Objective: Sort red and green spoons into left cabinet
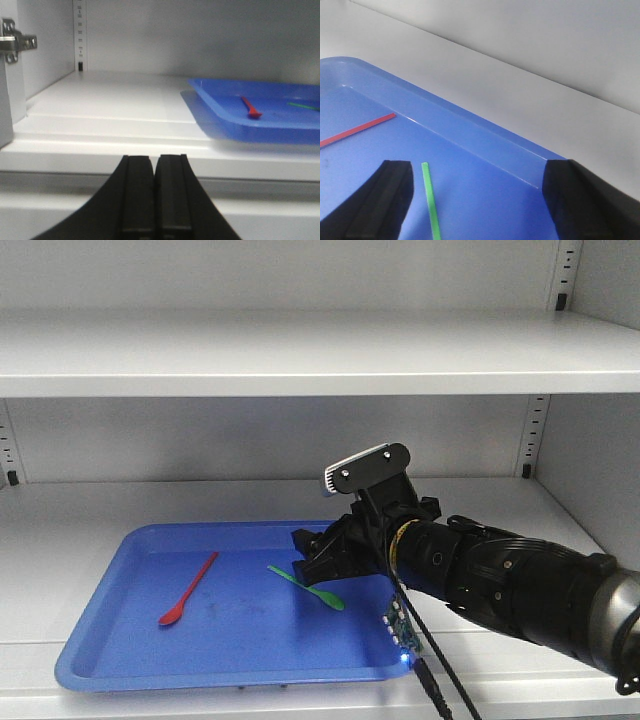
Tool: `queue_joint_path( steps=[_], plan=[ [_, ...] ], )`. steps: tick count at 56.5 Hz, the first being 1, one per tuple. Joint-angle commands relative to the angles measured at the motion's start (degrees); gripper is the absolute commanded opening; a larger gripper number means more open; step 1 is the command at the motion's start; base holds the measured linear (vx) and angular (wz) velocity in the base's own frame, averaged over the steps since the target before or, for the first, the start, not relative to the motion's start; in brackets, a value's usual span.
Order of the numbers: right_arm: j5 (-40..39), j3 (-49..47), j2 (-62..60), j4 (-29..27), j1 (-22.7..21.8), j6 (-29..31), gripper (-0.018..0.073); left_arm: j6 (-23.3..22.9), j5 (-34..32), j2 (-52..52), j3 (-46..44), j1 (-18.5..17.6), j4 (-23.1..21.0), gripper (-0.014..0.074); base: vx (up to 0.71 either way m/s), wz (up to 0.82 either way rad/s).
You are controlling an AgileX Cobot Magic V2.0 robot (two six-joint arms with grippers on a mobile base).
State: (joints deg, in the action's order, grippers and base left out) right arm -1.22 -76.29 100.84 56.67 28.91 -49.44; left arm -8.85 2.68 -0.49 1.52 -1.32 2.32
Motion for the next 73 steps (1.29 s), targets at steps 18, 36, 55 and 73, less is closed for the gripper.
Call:
queue_joint_path(
  steps=[18,36,55,73],
  plan=[
    [-2.2,-2.0,-2.7,-0.1,-0.2,0.1,0.0585,0.0,-3.0,0.7,-0.1,0.2,-0.5,-0.0006,0.00,0.00],
    [-2.2,-2.0,-2.7,-0.1,-0.2,0.1,0.0585,0.0,-3.0,0.7,-0.1,0.2,-0.5,-0.0006,0.00,0.00],
    [6.4,-2.0,-3.5,-3.3,-0.2,0.1,0.0585,0.0,-3.0,0.7,-0.1,0.2,-0.5,-0.0006,0.00,0.00],
    [22.0,-1.0,-13.4,-16.9,-3.1,6.7,0.0556,0.0,-3.0,0.7,-0.1,0.2,-0.5,-0.0006,0.00,0.00]
  ],
)
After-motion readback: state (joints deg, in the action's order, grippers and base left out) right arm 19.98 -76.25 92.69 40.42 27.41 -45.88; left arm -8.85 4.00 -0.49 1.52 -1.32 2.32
